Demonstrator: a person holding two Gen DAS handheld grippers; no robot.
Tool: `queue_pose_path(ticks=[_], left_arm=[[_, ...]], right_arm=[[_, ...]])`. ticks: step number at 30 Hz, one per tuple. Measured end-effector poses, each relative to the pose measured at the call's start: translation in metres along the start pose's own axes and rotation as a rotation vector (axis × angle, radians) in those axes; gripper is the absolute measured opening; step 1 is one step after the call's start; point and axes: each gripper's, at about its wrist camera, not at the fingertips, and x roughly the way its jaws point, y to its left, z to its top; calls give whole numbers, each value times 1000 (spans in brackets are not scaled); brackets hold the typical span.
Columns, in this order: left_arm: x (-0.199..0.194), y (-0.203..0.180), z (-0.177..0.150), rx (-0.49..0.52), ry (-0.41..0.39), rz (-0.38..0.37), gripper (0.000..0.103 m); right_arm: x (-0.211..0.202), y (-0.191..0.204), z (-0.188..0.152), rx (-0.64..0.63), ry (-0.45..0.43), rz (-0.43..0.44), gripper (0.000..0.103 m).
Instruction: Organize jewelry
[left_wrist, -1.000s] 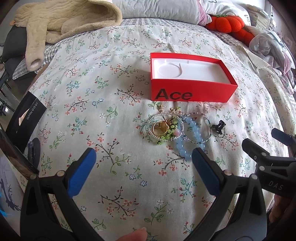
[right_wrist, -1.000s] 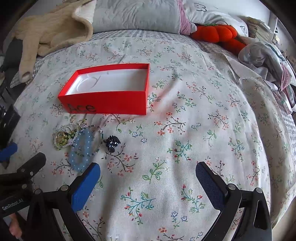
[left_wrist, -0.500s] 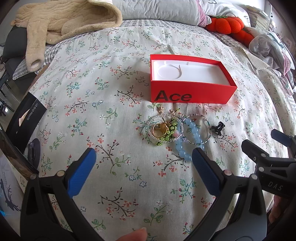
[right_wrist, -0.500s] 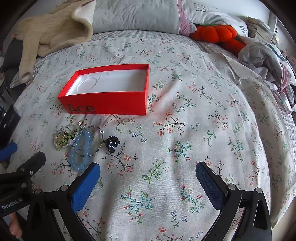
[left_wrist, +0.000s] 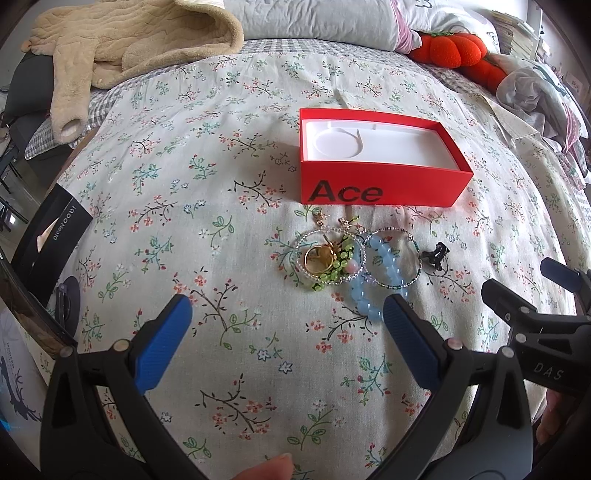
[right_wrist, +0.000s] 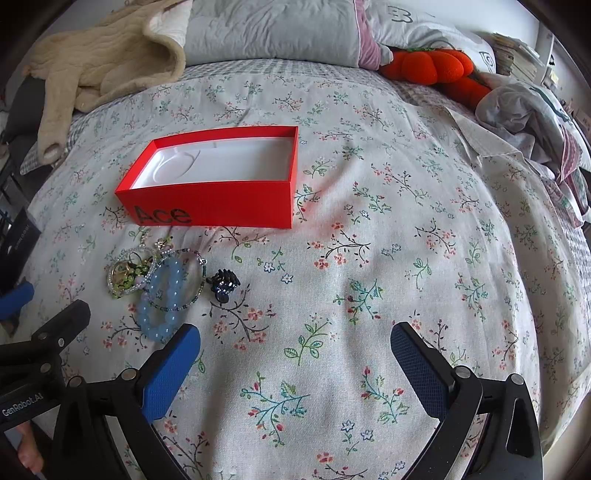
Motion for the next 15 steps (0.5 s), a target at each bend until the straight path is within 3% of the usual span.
queue_pose_path(ticks=[4,8,15], left_arm=[[-1,1,3,-5,-7,-2,103],[0,2,9,23,-10,52,103],[0,6,35,44,16,-29,103]], right_arm=[[0,1,0,-2,-1,0,103],[-1,0,3,-1,2,6,103],[-11,6,23,-66,8,6,103]])
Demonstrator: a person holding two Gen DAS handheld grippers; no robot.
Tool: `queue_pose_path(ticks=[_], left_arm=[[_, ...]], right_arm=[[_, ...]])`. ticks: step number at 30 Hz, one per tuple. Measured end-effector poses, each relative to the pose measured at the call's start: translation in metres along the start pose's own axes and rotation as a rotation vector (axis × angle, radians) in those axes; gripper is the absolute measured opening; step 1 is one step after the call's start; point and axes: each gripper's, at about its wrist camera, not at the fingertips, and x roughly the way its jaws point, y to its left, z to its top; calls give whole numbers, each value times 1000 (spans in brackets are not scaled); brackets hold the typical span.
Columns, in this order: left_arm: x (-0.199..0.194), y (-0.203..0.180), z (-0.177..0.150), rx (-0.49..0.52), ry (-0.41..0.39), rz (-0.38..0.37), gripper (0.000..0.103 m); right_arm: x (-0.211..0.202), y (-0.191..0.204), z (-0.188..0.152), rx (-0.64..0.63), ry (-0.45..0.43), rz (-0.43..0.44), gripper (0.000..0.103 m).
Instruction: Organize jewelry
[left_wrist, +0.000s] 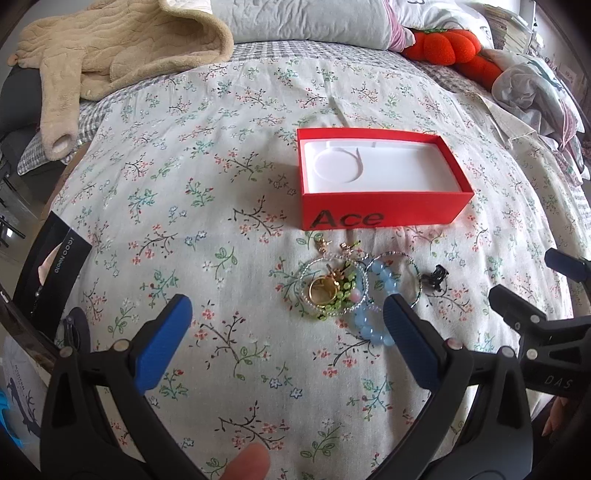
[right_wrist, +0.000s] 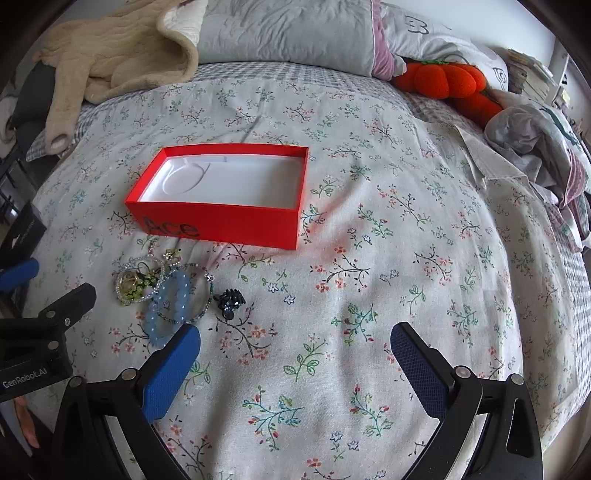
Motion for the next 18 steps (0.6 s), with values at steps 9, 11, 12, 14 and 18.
queue_pose_path(ticks=[9,11,12,14,18], left_arm=[[27,15,25,-13,97,-79,103],[40,23,22,-44,127,-121,99],[47,27,22,-56,145,-136,96],[58,33,23,-75,173,-174,86],[75,42,26,-134,221,-245,70]], right_arm=[[20,6,25,-34,76,106,103],[28,8,26,-55,71,126,103],[32,9,26,-60,69,137,103],[41,8,27,-45,79,167,102],[56,12,37,-44,106,264,87]])
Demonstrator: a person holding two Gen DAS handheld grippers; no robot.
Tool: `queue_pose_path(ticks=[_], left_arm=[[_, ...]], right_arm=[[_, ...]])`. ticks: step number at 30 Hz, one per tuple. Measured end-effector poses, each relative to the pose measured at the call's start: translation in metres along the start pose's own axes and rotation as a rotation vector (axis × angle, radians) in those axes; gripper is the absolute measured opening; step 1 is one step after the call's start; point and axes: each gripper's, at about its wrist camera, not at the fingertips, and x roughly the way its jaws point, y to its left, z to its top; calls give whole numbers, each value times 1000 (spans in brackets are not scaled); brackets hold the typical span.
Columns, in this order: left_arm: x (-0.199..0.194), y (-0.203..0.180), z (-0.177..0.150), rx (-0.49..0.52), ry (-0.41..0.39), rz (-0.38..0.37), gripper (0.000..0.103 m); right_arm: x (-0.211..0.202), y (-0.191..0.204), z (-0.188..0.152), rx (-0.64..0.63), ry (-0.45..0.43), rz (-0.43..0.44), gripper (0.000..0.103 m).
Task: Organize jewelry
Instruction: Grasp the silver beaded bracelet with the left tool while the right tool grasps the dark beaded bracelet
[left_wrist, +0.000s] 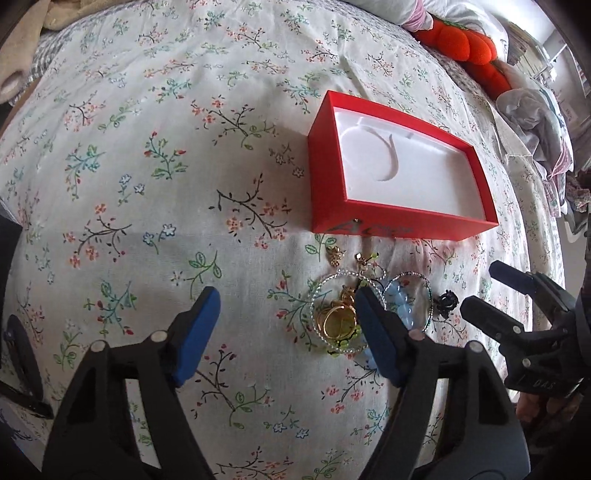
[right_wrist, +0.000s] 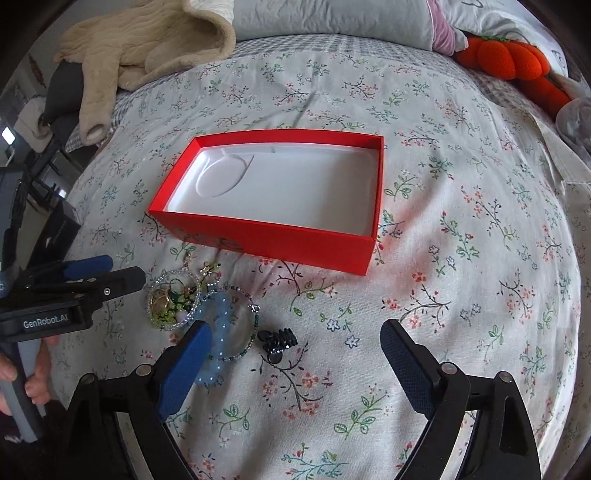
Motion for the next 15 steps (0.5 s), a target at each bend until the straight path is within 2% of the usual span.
queue_pose_path(ticks=[2,4,5,9,13,15], left_arm=[[6,2,2,-20,33,-42,58],[12,2,3,-27,58,-84,50],[16,1,4,-25,74,-93,47],[24,0,5,-19,90,-103,36],[28,1,9,-21,99,-108,28],[31,1,11,-15,104,-107,25]], right_arm=[[6,2,7,-13,7,38,78],[14,4,12,-17,22,84,66],[17,5,15,-15,32,108,63],[36,8,20,4,84,169,39],[52,11,21,6,120,171,28],[54,13,21,-3,123,163,26]])
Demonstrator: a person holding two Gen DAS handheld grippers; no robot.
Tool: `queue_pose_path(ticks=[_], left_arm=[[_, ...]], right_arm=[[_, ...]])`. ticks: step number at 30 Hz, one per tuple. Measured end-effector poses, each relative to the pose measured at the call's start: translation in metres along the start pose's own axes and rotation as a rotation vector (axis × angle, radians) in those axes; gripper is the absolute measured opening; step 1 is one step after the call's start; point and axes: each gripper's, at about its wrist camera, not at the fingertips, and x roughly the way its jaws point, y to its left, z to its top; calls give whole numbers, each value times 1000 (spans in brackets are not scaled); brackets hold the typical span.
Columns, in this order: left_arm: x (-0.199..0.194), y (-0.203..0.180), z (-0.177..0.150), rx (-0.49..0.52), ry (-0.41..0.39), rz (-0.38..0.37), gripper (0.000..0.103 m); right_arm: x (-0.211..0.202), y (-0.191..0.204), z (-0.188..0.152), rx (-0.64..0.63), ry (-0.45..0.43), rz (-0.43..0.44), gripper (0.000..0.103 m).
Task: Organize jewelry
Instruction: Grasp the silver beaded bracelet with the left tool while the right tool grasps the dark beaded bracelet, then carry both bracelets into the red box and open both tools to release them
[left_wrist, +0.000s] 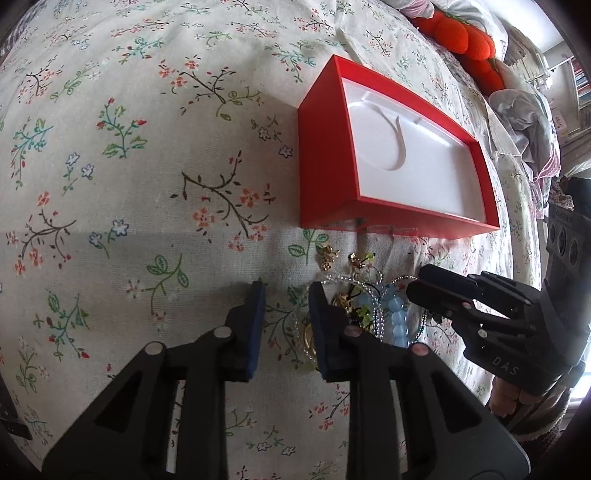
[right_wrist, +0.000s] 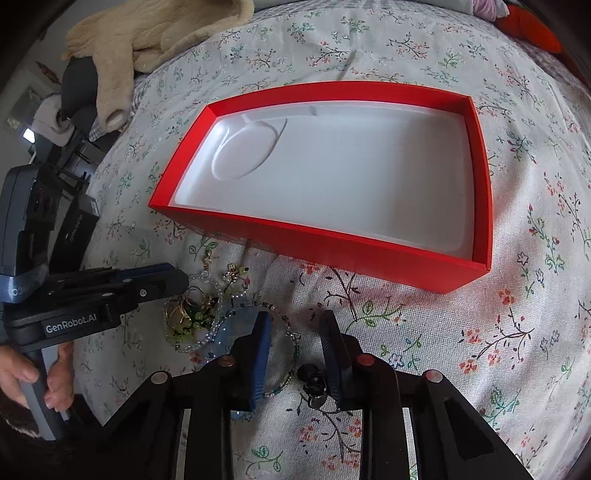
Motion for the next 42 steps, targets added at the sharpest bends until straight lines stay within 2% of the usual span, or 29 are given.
queue_pose_path(ticks=[3,8,12,29,42], left_arm=[[3,-4,1,8,4,-1,21],[7,-12,0,32,11,14,8],[4,-18,1,35,-14,20,5],[-40,-50,-11,103,-163,-36,5],[-78,-76,0,139,-318,-144,5]], right_arm=[[1,3,0,-21,-2,-26,20],[2,9,-3,-56,-9,-74,11],[0,14,-4,-69,-12,-91,5],[-41,21,-13,-56,-105,-69,4],[-98,20,-10,-13,-262,-44,4]])
